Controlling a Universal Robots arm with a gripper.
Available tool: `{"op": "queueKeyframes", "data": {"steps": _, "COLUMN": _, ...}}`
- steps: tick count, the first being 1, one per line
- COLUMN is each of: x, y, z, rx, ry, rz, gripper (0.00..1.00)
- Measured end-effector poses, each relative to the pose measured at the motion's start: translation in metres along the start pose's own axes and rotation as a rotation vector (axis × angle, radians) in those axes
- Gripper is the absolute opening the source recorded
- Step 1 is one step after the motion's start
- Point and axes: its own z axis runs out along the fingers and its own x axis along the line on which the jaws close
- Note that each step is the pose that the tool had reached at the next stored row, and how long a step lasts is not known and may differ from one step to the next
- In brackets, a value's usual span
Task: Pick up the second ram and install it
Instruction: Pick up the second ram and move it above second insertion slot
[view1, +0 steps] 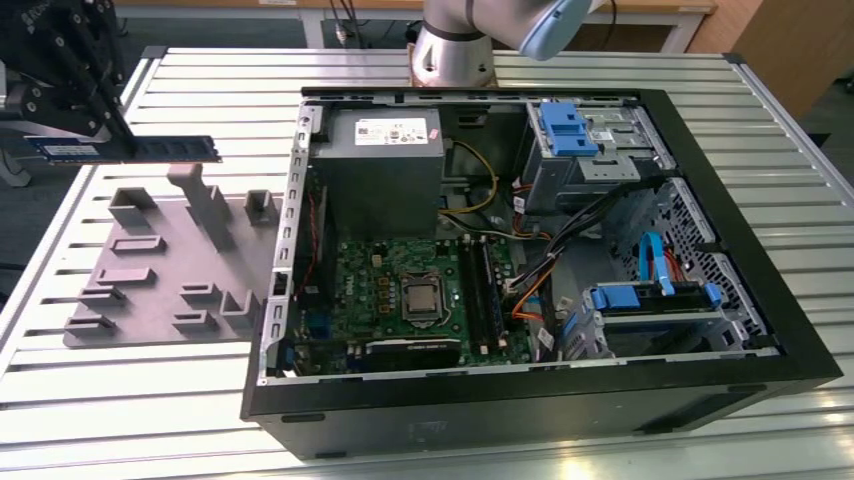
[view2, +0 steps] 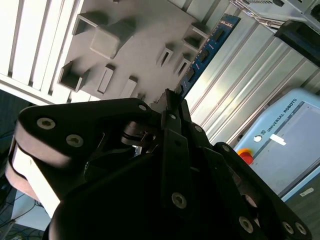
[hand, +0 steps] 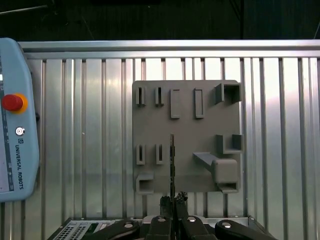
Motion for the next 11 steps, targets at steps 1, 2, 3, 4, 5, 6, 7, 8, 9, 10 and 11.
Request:
{"op": "queueKeyframes", "data": {"steps": 1, "x": 0.0, "y": -0.0005, "z": 0.0, "rx": -0.0001, "ry": 0.0, "rz": 0.0, "gripper": 0.14}}
{"op": "queueKeyframes", "data": {"steps": 2, "x": 0.0, "y": -0.0009, "z": -0.0001, "rx": -0.0001, "ry": 0.0001, "rz": 0.0, "gripper": 0.14}}
{"op": "queueKeyframes", "data": {"steps": 3, "x": 0.0, "y": -0.0013, "z": -0.0001, "rx": -0.0001, "ry": 0.0001, "rz": 0.0, "gripper": 0.14}}
{"op": "queueKeyframes", "data": {"steps": 4, "x": 0.0, "y": -0.0018, "z": -0.0001, "rx": -0.0001, "ry": 0.0, "rz": 0.0, "gripper": 0.14}}
{"op": "queueKeyframes", "data": {"steps": 5, "x": -0.0001, "y": -0.0023, "z": -0.0001, "rx": -0.0001, "ry": 0.0, "rz": 0.0, "gripper": 0.14}}
{"op": "queueKeyframes", "data": {"steps": 6, "x": -0.0001, "y": -0.0028, "z": -0.0001, "rx": -0.0001, "ry": 0.0001, "rz": 0.0, "gripper": 0.14}}
{"op": "queueKeyframes", "data": {"steps": 7, "x": -0.0001, "y": -0.0032, "z": -0.0001, "rx": -0.0001, "ry": 0.0, "rz": 0.0, "gripper": 0.14}}
{"op": "queueKeyframes", "data": {"steps": 8, "x": -0.0001, "y": -0.0036, "z": -0.0001, "rx": -0.0001, "ry": 0.0001, "rz": 0.0, "gripper": 0.14}}
{"op": "queueKeyframes", "data": {"steps": 9, "x": -0.0001, "y": -0.0042, "z": -0.0002, "rx": -0.0001, "ry": 0.0001, "rz": 0.0, "gripper": 0.14}}
{"op": "queueKeyframes", "data": {"steps": 10, "x": -0.0001, "y": -0.0047, "z": -0.0002, "rx": -0.0001, "ry": 0.0001, "rz": 0.0, "gripper": 0.14}}
{"op": "queueKeyframes", "data": {"steps": 11, "x": -0.0001, "y": -0.0052, "z": -0.0001, "rx": -0.0001, "ry": 0.0, "rz": 0.0, "gripper": 0.14}}
